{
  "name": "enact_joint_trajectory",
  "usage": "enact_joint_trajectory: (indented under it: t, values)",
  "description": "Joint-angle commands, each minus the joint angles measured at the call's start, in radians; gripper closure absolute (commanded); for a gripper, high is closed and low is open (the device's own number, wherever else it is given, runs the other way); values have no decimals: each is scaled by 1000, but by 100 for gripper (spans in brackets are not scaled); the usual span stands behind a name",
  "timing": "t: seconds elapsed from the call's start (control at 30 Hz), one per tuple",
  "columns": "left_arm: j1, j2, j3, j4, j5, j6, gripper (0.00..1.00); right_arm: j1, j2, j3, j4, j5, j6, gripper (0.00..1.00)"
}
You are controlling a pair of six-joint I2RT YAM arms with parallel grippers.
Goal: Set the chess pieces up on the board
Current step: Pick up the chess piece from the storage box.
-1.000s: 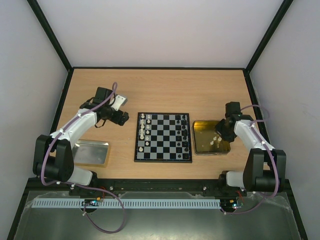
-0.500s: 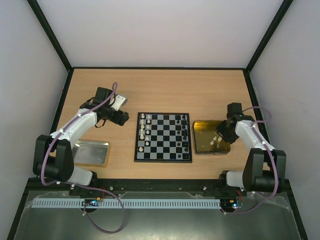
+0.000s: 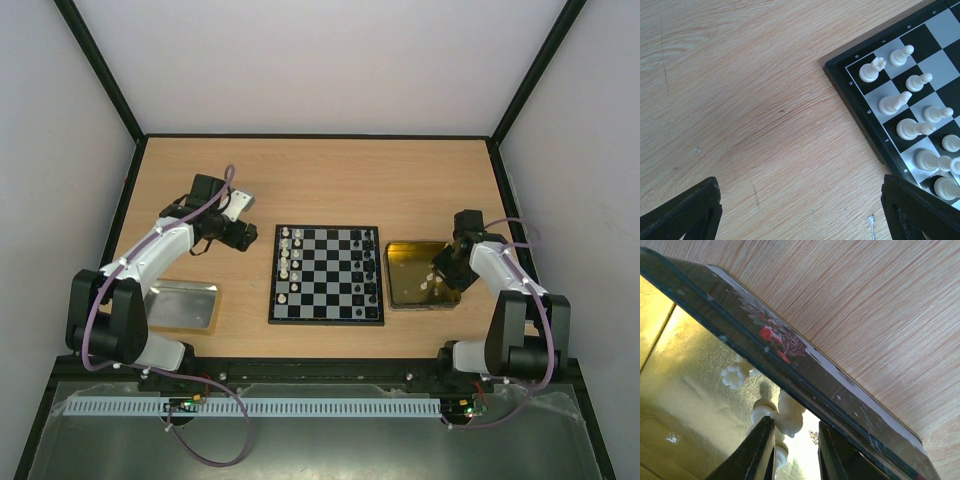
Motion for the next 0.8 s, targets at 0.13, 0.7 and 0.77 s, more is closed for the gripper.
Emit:
enact_joint_trajectory:
  t: [0.13,0.7,0.77]
  values:
    - [-4,5,19,1,-7,-2,13,-8,27,18,11,-9,-15,76]
    - [-4,6,19,1,-3,1,13,-8,54,19,32,-9,-17,74]
    - [-3,6,17,2,-2,1,13,-8,58,21,32,-8,-18,75]
